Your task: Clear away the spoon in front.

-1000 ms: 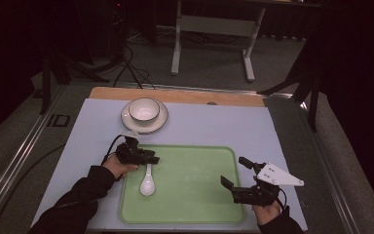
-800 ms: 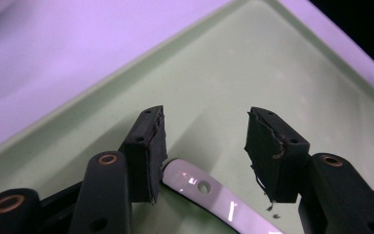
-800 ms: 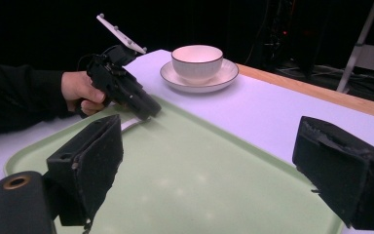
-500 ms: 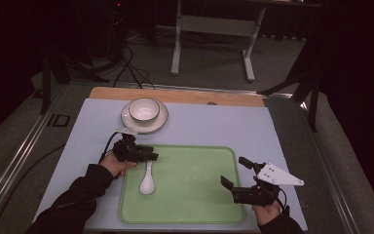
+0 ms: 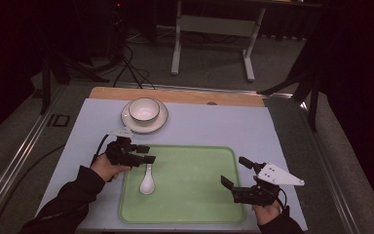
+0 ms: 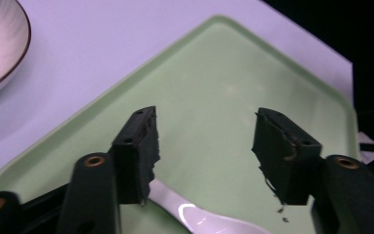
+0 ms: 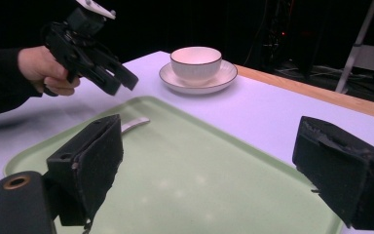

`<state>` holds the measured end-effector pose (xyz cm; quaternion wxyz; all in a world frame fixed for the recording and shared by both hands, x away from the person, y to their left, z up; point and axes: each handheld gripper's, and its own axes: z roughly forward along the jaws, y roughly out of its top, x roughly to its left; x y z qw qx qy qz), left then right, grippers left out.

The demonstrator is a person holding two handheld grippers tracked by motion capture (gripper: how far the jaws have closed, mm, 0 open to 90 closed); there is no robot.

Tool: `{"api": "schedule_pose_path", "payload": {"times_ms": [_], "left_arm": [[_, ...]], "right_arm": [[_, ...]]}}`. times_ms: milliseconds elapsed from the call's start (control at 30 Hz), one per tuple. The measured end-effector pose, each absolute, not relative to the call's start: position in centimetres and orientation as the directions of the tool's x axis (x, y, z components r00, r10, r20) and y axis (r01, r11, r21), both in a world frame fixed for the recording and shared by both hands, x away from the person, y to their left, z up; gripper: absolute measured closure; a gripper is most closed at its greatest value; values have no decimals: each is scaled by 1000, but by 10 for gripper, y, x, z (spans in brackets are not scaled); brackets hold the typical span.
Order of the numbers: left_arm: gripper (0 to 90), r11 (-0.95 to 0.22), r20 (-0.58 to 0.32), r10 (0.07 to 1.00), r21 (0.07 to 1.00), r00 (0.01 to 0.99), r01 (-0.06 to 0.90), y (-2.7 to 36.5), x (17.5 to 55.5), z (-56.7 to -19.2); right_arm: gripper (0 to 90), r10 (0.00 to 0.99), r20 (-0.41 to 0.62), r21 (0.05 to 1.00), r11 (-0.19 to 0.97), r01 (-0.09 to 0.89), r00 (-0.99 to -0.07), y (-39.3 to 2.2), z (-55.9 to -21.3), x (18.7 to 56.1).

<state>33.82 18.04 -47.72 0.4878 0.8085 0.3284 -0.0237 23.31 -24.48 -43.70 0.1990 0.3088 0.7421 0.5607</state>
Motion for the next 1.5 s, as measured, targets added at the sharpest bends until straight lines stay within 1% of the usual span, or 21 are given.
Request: {"api": "schedule_pose_path", "payload": {"times_ms": [67,133,200,233,300,333,367,400,433,467,567,667,767,900,967,1167,1333,1500], "left_arm": [[375,-288,-375,493,781,785,554,182,335,-473],[305,-274,-388,459,794,799,543,185,332,-470],[298,-261,-384,464,802,798,537,186,328,-466],[280,-254,-380,466,808,799,532,187,326,-464],[205,-241,-375,480,813,793,530,187,322,-460],[148,-220,-377,485,820,789,528,187,319,-459],[117,-205,-375,487,829,789,521,189,315,-458],[86,-198,-370,489,835,790,514,189,313,-458],[28,-199,-369,487,836,792,512,190,311,-457],[1,-201,-366,491,836,791,511,191,309,-457],[0,-197,-362,492,839,792,506,195,303,-457],[1,-191,-337,534,845,776,499,199,295,-458],[1,-156,-345,527,859,777,487,205,287,-459],[1,-164,-313,547,869,776,467,211,279,-457],[1,-148,-300,566,879,767,453,218,270,-454],[2,-133,-314,583,873,749,470,231,259,-461],[2,-134,-296,607,877,737,462,236,247,-464],[2,-115,-305,618,877,725,467,242,242,-471]], "right_arm": [[110,682,50,955,181,235,-730,-244,-437,233],[110,682,50,955,182,236,-730,-244,-437,233],[110,681,49,954,184,235,-731,-244,-437,233],[110,682,49,955,182,235,-730,-244,-437,232],[110,683,48,955,182,233,-729,-244,-436,232],[110,684,48,955,181,233,-728,-244,-437,232],[110,684,48,956,181,233,-728,-245,-437,233],[110,684,50,955,182,236,-728,-245,-437,232],[110,684,49,955,182,235,-728,-244,-437,232],[110,683,49,955,182,235,-728,-244,-437,232],[110,683,45,955,185,232,-729,-244,-437,232],[110,687,46,955,182,232,-726,-245,-437,233],[110,688,42,955,185,231,-724,-245,-438,232],[110,688,42,955,185,232,-724,-245,-438,233],[110,689,44,955,183,232,-723,-245,-438,233],[110,691,41,955,186,233,-721,-246,-439,233],[110,693,40,955,185,232,-720,-247,-440,232],[110,694,38,954,188,231,-719,-247,-441,232]]}}
